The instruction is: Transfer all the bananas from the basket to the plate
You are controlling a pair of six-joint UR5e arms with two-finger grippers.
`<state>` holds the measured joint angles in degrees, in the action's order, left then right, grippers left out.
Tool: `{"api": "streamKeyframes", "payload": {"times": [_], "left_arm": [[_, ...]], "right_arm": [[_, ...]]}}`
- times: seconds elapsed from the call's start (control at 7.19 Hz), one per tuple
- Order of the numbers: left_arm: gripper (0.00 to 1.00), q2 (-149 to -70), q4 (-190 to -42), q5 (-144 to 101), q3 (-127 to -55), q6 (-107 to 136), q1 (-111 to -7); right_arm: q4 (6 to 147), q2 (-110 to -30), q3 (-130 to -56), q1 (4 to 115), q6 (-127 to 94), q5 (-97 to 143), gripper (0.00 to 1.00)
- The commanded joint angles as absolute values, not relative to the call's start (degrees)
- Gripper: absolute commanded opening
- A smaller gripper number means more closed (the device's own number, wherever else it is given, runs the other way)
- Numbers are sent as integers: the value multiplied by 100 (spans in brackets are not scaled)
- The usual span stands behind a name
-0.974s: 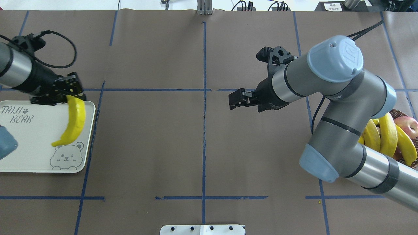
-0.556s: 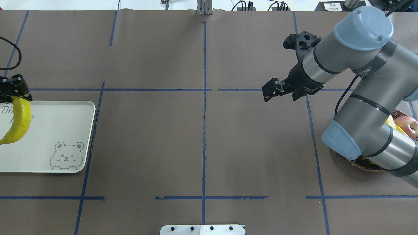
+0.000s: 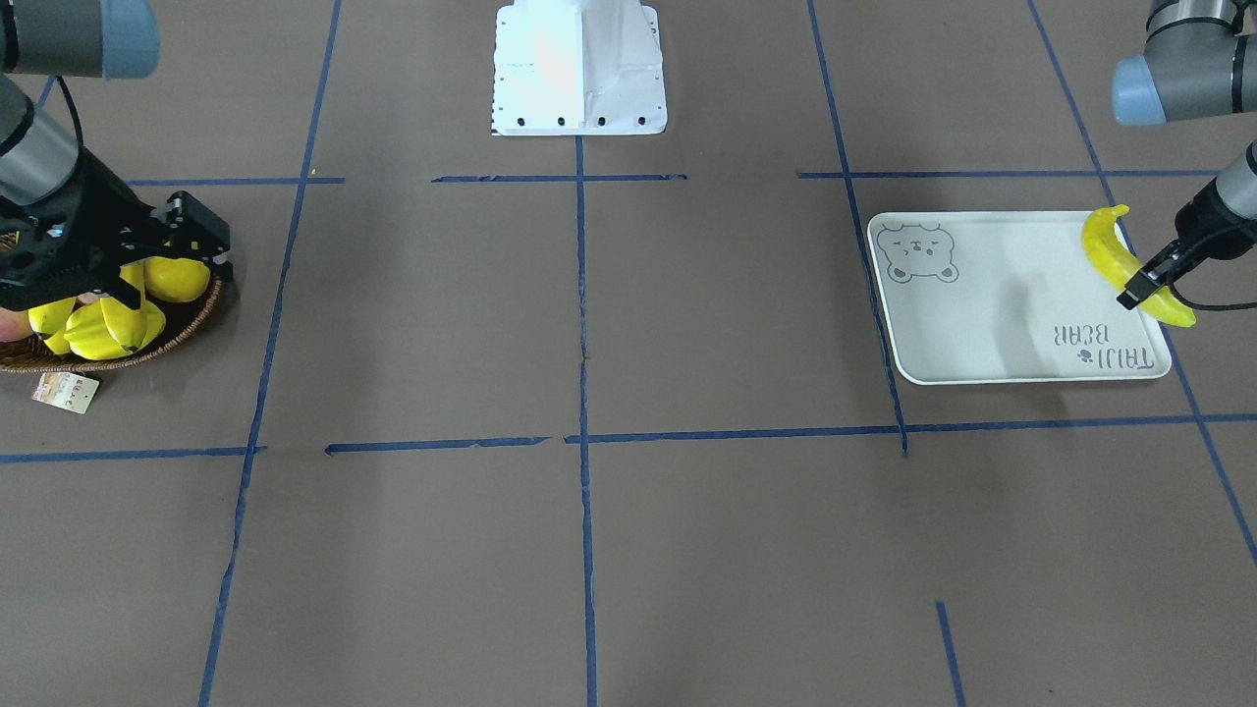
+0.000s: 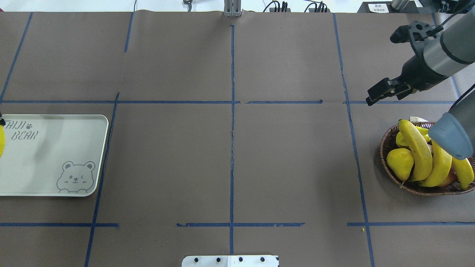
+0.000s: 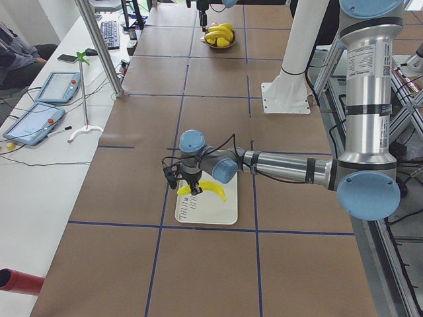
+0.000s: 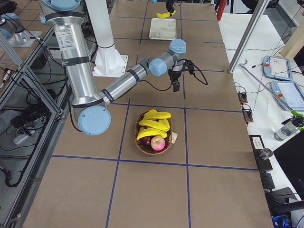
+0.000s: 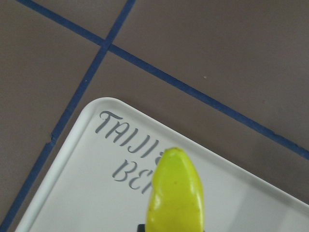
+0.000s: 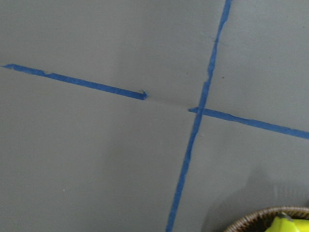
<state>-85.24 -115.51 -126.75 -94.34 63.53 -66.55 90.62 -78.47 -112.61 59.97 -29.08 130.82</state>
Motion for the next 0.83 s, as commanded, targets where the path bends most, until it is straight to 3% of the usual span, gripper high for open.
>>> {"api": "streamKeyframes", "payload": {"times": [0.0, 0.28, 0.42, 0.56, 0.7], "left_arm": [[19, -8525, -12344, -12674, -8651, 6372, -6653], [36, -8552, -12839, -12674, -8298, 6328, -6636], [50, -8552, -12902, -12674, -8279, 6302, -6636], [78, -8552, -12955, -12683, -8314, 6293, -6636], [100, -8526, -13103, -12691, -8410, 6293, -6653]], "right_arm": [[9183, -8156, -11259, 6301, -2225, 13113, 100], [9369, -8174, -11259, 6346, -1952, 13078, 100], [9360, -8217, -11267, 6337, -1951, 13026, 100], [9360, -8218, -11268, 6337, -1951, 12991, 100], [9352, -8244, -11311, 6328, -1977, 12973, 100]]}}
